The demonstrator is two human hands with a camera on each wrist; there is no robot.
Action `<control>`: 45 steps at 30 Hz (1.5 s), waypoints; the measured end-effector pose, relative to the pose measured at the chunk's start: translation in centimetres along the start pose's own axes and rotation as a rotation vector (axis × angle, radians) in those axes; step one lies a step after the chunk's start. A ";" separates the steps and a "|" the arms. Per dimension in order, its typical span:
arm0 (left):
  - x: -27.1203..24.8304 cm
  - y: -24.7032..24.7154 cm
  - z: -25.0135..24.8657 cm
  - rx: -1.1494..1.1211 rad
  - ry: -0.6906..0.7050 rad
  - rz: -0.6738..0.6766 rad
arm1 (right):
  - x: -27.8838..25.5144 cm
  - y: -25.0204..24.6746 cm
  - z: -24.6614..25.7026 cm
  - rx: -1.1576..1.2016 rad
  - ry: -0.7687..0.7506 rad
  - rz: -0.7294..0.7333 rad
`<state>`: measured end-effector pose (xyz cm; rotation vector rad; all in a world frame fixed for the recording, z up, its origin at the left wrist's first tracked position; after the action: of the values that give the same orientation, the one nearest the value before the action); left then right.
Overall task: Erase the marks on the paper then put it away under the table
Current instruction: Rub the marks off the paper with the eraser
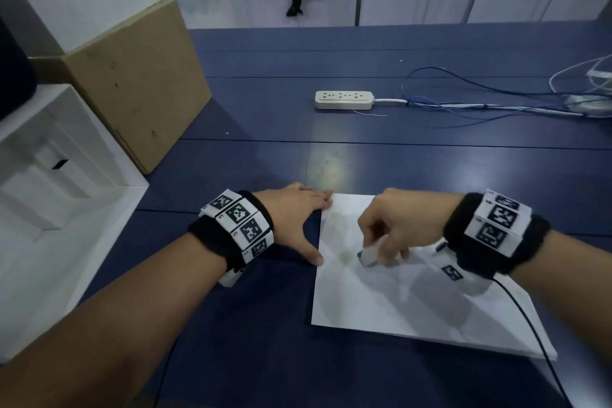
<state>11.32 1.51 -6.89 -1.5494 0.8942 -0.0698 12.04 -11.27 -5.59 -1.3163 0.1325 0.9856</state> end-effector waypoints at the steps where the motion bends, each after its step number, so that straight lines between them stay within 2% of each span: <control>1: 0.0 0.1 0.2 -0.011 -0.001 -0.002 | 0.4 -0.7 0.0 -0.016 0.009 -0.058; 4: 0.3 0.3 0.3 -0.048 0.009 -0.004 | 1.9 -4.9 -1.9 0.023 0.106 -0.332; 6: 0.3 0.6 0.3 -0.057 0.009 0.015 | 2.2 -6.1 -2.7 0.069 0.130 -0.414; 8: 0.1 0.8 0.3 -0.031 -0.001 0.028 | 1.7 -5.2 -2.4 0.068 0.090 -0.376; 12: 0.2 0.6 -0.1 -0.014 -0.014 -0.028 | -0.1 -0.9 -0.5 0.014 -0.010 -0.087; 14: 0.4 0.3 -0.3 0.000 -0.016 -0.053 | 0.2 -1.6 -0.7 0.001 0.010 -0.145; 17: 0.4 0.0 -0.4 0.007 -0.027 -0.064 | 1.3 -5.2 -1.8 0.071 0.088 -0.382; 19: 0.4 0.0 -0.3 0.003 -0.032 -0.056 | 1.4 -5.9 -2.3 0.139 0.111 -0.434; 20: 0.5 0.1 -0.2 -0.001 -0.031 -0.055 | 1.3 -5.4 -2.2 0.142 0.097 -0.399; 24: 0.6 0.0 -0.1 -0.010 -0.027 -0.067 | -0.2 -0.3 -0.2 0.038 -0.002 -0.077; 26: 0.6 -0.1 -0.3 -0.008 -0.025 -0.074 | 0.1 -1.3 -0.4 0.008 0.003 -0.147; 29: 0.6 -0.1 -0.3 -0.010 -0.029 -0.064 | 1.5 -5.5 -2.4 0.071 0.090 -0.398; 31: 0.6 0.0 -0.3 -0.015 -0.032 -0.057 | 1.7 -6.5 -3.2 0.116 0.097 -0.459; 33: 0.7 0.0 -0.2 -0.012 -0.034 -0.060 | 1.0 -4.9 -2.6 0.117 0.035 -0.352; 36: 0.8 0.0 -0.1 -0.020 -0.036 -0.069 | -0.7 -0.4 -0.7 0.074 -0.038 -0.061; 37: 0.8 0.1 0.0 -0.021 -0.036 -0.068 | -0.8 0.1 -0.5 0.048 -0.040 -0.035; 38: 0.8 0.2 0.0 -0.023 -0.035 -0.067 | -0.6 -0.3 -0.5 0.025 -0.034 -0.074; 40: 1.0 0.2 0.0 -0.016 -0.031 -0.065 | 0.5 -2.8 -1.4 0.018 0.008 -0.245; 42: 0.9 0.1 0.0 -0.012 -0.029 -0.061 | 1.3 -5.4 -2.6 0.088 0.065 -0.394; 44: 0.9 0.0 -0.1 -0.018 -0.029 -0.065 | 1.5 -6.1 -3.5 0.129 0.088 -0.446; 45: 0.9 0.0 -0.1 -0.019 -0.029 -0.066 | 1.2 -5.5 -3.3 0.121 0.069 -0.405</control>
<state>11.84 0.94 -7.27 -1.5941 0.8229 -0.0861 17.87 -13.01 -3.25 -1.2053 -0.0230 0.5798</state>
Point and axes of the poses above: each hand's wrist, its own x-axis towards the middle knuckle, its own y-axis out of the palm, z = x × y, the point moved 9 cm from there along x, towards the middle knuckle, and after that the axes turned 14 degrees about y, right-handed, at the moved point
